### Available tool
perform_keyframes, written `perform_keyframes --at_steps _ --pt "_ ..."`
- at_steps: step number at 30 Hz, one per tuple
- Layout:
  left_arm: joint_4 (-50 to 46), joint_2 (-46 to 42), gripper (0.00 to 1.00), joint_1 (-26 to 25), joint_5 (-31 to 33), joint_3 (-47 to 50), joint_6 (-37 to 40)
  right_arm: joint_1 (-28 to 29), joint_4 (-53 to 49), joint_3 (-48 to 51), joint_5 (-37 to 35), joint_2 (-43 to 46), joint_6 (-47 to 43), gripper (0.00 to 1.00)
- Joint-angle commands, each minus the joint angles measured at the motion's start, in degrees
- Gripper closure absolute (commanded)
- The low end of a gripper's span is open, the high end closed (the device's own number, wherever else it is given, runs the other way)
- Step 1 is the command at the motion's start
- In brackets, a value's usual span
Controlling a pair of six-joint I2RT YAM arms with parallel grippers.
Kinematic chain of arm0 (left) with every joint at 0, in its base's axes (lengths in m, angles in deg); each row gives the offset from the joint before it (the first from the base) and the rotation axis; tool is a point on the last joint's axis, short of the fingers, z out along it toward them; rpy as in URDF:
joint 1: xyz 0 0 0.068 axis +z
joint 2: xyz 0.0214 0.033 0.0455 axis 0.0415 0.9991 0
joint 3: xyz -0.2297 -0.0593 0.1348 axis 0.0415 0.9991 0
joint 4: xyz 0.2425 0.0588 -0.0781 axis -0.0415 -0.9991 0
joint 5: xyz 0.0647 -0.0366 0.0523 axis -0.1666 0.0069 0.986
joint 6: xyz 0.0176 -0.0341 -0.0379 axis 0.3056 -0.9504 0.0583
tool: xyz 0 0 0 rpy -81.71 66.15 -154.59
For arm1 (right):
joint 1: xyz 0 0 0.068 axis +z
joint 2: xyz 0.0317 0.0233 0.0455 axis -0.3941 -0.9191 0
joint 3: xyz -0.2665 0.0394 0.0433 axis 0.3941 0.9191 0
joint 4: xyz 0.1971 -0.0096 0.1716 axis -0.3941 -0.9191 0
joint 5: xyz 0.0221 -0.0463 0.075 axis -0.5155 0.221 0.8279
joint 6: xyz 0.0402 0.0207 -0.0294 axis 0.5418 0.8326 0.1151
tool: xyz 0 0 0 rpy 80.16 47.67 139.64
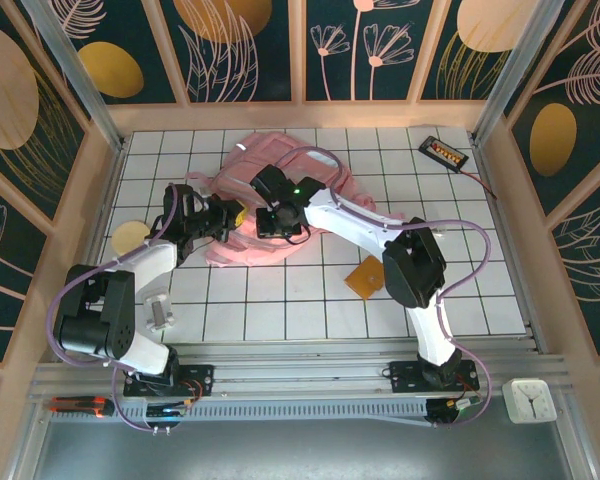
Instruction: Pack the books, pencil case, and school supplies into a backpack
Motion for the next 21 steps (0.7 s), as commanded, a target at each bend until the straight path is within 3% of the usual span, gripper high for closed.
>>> perform_keyframes --at_steps 1,6,13,21 --pt "3.25 -2.78 1.00 -1.00 -1.89 -2.79 -2.03 0.64 -1.74 -2.29 -4.21 -0.45 1.38 0.85" --pt "-0.05 -2.57 1.00 -0.96 -0.85 -4.41 1.04 0.60 -4.30 -0.16 -6.52 2.70 2.42 1.00" --pt "-4.53 -1.42 1.00 -0.90 -0.24 -7.11 5.63 -2.07 -4.42 9.20 -5.76 10.46 0.83 1.00" --pt "-8.40 -0.33 1.00 -0.61 -0.80 -9.77 9.43 -11.45 -4.60 15.43 4.15 13.52 -11.28 1.00"
